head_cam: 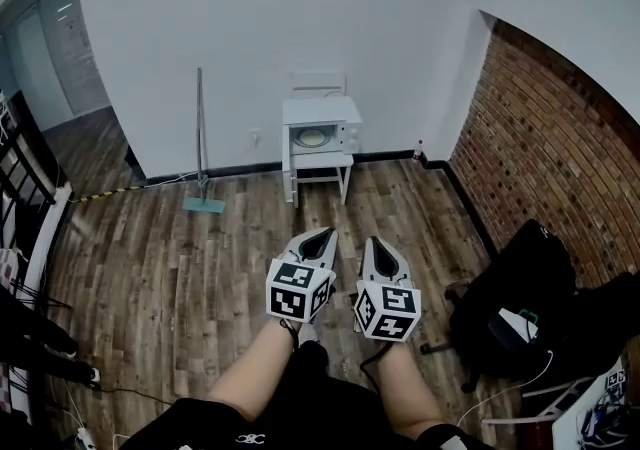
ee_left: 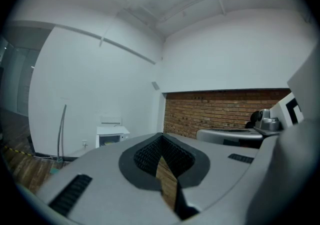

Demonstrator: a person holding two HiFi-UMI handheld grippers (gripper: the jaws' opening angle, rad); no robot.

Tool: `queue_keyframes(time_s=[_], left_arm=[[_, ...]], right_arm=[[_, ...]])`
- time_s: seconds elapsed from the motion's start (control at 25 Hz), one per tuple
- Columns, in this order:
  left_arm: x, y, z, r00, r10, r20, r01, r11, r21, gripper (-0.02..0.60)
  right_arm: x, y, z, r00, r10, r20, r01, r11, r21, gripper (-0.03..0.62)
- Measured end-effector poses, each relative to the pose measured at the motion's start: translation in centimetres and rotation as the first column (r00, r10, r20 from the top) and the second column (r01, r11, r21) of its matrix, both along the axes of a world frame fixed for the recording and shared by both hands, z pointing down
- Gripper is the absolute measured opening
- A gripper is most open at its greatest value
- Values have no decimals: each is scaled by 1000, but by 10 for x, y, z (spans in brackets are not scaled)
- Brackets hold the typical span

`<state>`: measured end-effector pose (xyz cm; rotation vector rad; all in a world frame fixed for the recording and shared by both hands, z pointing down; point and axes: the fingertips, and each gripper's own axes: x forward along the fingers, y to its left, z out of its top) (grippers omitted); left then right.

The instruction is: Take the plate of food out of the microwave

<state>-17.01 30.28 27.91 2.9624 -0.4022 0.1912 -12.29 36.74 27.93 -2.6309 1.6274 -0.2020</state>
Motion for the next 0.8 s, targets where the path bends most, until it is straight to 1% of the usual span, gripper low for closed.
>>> queue_keyframes(time_s=[0.2,0.36,0.6,0.8], left_arm=[[44,-40,9,1000,4,-12,-4,1000,-22,-9],[88,-86,14,1000,16,-26,-18,998,-60,-9],[158,-163,4,999,35,-41,-38,996,-82,-9],[203,-225,7,998,27,-48,-32,994,-100,-9]], right_arm=[[43,-38,14,1000,15,-14,-16,999,-31,12],[87,-79,13,999,39,-8,-39,999,-11,14],[158,-154,3,998,47,33,-47,999,-4,14],[206,-219,7,998,36,54,-35,999,-18,14]])
